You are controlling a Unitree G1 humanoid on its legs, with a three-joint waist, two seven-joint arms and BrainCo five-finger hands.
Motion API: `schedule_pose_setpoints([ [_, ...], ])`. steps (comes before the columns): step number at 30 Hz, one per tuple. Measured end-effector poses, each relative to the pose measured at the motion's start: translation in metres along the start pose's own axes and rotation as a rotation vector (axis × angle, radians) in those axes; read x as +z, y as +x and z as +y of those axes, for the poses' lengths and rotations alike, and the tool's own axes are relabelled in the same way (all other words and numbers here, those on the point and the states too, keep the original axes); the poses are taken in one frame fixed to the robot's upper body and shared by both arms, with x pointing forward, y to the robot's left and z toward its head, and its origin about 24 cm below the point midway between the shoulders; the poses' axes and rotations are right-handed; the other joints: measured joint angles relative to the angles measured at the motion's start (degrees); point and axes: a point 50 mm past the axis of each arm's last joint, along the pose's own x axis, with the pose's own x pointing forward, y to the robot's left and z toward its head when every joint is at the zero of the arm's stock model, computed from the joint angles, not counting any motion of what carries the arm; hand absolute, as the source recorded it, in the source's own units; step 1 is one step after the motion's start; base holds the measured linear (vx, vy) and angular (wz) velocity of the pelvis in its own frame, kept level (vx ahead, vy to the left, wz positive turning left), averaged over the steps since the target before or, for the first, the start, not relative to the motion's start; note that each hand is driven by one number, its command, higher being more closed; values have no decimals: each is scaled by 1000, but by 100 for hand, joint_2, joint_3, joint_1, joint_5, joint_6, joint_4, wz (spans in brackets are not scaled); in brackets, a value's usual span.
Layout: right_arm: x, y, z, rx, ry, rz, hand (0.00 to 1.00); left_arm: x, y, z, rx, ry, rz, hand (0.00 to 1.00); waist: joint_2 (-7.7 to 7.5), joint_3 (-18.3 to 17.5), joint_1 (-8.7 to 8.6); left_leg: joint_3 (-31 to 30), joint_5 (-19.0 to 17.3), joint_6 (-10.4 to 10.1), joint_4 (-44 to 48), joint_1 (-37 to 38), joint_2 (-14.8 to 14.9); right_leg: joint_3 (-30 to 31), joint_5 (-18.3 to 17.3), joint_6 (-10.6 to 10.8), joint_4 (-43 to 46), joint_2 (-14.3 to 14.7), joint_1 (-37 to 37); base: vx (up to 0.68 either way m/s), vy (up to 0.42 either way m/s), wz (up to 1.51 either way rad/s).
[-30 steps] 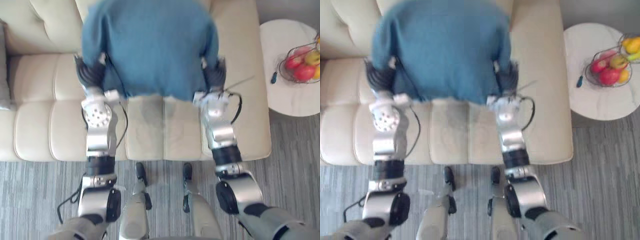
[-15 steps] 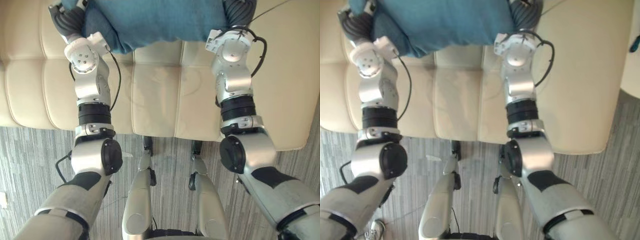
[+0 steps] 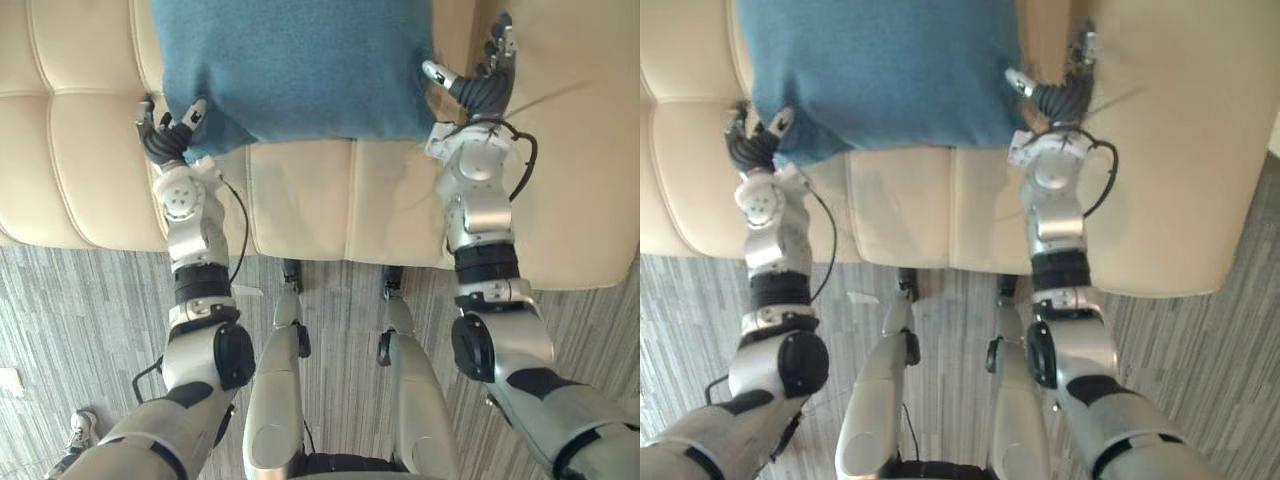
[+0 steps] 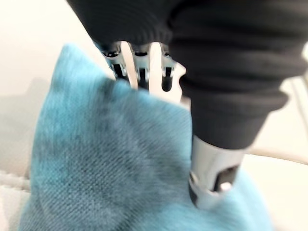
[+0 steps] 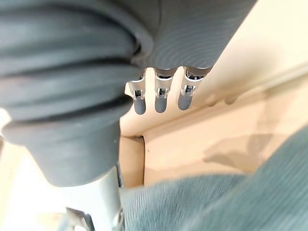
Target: Pick up cushions and gather them together orderly.
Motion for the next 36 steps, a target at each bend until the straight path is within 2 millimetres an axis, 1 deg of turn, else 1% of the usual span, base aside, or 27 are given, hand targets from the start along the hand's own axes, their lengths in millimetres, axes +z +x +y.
schedule_pose_setpoints([
  [1, -6, -6, -9, 2, -26, -3, 0, 2, -3, 8, -11, 23, -28, 0, 0, 0, 5, 22, 8, -13, -1, 76, -5, 18, -8, 6, 15, -5, 60, -59, 7, -7],
  [4, -18, -16, -24, 13, -78, 11, 0, 3, -8, 24, -18, 62, -53, 0, -6, -16, 5, 24, 31, -47, -83, 299, 5, 5, -41, 25, 30, 4, 236, -53, -2, -2],
  [7, -33, -32, -40, 31, -125, 37, 0, 0, -19, 43, -27, 116, -74, 0, -11, -21, 4, 18, 40, -91, -228, 602, 39, -37, -127, 6, 66, 34, 477, -37, -14, 5],
  [9, -51, -52, -53, 52, -158, 94, 0, -12, -37, 58, -56, 163, -42, 0, -20, -38, 4, -31, 24, -114, -230, 796, 60, -62, -220, 31, 132, 39, 669, -18, -11, 11],
  [10, -57, -57, -55, 62, -167, 115, 0, -18, -42, 61, -63, 175, -21, 0, -21, -41, 4, -37, 19, -121, -230, 840, 61, -70, -231, 30, 131, 39, 719, 0, -12, 12],
  [12, -86, -87, -61, 133, -203, 232, 0, -47, -68, 73, -113, 222, 95, 0, -31, -72, 9, -45, -9, -145, -229, 1095, 60, -88, -265, 7, 131, 44, 999, 13, -16, 11],
  [13, -92, -94, -62, 154, -211, 258, 0, -56, -76, 78, -119, 232, 132, 0, -32, -74, 17, -45, -5, -144, -228, 1169, 59, -95, -266, 8, 132, 45, 1073, 29, -23, 8],
  [14, -106, -113, -61, 192, -211, 327, 0, -74, -95, 84, -125, 241, 212, 0, -47, -137, 21, -44, -36, -152, -228, 1317, 48, -115, -303, 17, 119, 44, 1231, 31, -25, 6],
  [15, -122, -138, -62, 228, -205, 413, 0, -93, -118, 94, -124, 243, 312, 0, -71, -424, 17, -44, -78, -165, -228, 1324, 38, -119, -350, 32, 109, 38, 1246, 42, -26, 5],
  [16, -131, -152, -63, 244, -203, 468, 0, -104, -131, 99, -122, 248, 370, 0, -86, -603, 21, -41, -120, -175, -229, 1329, 33, -120, -396, 39, 106, 33, 1249, 48, -16, 2],
  [17, -143, -171, -63, 271, -197, 542, 0, -119, -150, 107, -121, 252, 456, 0, -113, -824, 22, -37, -195, -152, -230, 1395, 23, -117, -452, 29, 107, 25, 1308, 116, -15, -3],
  [18, -159, -195, -64, 306, -193, 641, 0, -137, -173, 117, -120, 269, 564, 0, -148, -1052, 15, -42, -223, -177, -230, 1571, 19, -110, -502, 38, 102, 25, 1472, 151, -13, -1],
  [19, -174, -220, -71, 320, -196, 749, 0, -153, -194, 128, -113, 281, 670, 0, -171, -1289, 5, -51, -257, -182, -230, 1721, 2, -125, -579, 33, 103, 11, 1624, 129, -10, 1],
  [20, -180, -231, -76, 322, -203, 794, 0, -160, -204, 134, -105, 288, 722, 0, -176, -1411, 2, -54, -285, -171, -230, 1773, -4, -136, -606, 42, 101, 6, 1683, 127, 5, 8],
  [22, -203, -273, -94, 325, -241, 987, 0, -182, -237, 156, -74, 324, 897, 0, -233, -1758, -33, -57, -379, -181, -232, 2029, -27, -181, -701, 80, 82, -21, 1967, 127, 15, 8],
  [23, -207, -283, -98, 327, -254, 1029, 0, -186, -243, 160, -64, 331, 932, 0, -255, -1814, -37, -59, -400, -182, -233, 2085, -35, -184, -715, 78, 70, -30, 2027, 80, 16, 5],
  [25, -219, -314, -113, 308, -274, 1171, 0, -198, -266, 177, -22, 364, 1050, 0, -324, -1989, -58, -68, -445, -178, -235, 2237, -62, -191, -724, 84, -22, -53, 2222, 47, 14, 4],
  [26, -221, -321, -117, 302, -282, 1205, 0, -200, -272, 181, -18, 385, 1082, 0, -343, -2051, -69, -68, -450, -174, -235, 2249, -71, -189, -726, 88, -36, -61, 2242, 34, 13, 5],
  [27, -224, -335, -124, 288, -295, 1270, 0, -204, -284, 190, -6, 418, 1142, 0, -369, -2167, -87, -64, -457, -167, -238, 2263, -90, -192, -727, 90, -82, -77, 2289, 0, 0, 0],
  [28, -227, -347, -130, 272, -303, 1328, 0, -207, -295, 198, 17, 443, 1195, 0, -393, -2189, -90, -59, -475, -162, -241, 2361, -104, -177, -731, 95, -110, -91, 2384, 0, 0, 0],
  [29, -228, -353, -133, 259, -305, 1359, 0, -208, -300, 202, 28, 456, 1224, 0, -401, -2196, -91, -54, -488, -164, -243, 2424, -111, -169, -737, 101, -114, -101, 2438, 8, 18, -5],
  [30, -229, -366, -140, 234, -314, 1421, 0, -209, -312, 209, 41, 490, 1275, 0, -411, -2262, -103, -40, -509, -165, -255, 2501, -132, -157, -755, 122, -131, -122, 2517, -8, 16, -4],
  [32, -229, -381, -146, 217, -328, 1487, 0, -210, -323, 216, 50, 518, 1324, 0, -421, -2410, -121, -23, -540, -168, -276, 2550, -148, -139, -790, 173, -162, -137, 2571, -8, 20, -6],
  [33, -228, -393, -150, 197, -329, 1538, 0, -209, -328, 220, 53, 538, 1347, 0, -431, -2477, -121, 20, -591, -170, -278, 2634, -149, -88, -800, 165, -188, -139, 2647, -2, 19, -8],
  [36, -227, -406, -153, 160, -317, 1595, 0, -209, -335, 224, 50, 563, 1379, 0, -439, -2641, -122, 139, -671, -194, -279, 2724, -150, -8, -813, 151, -204, -145, 2679, -8, 13, -18],
])
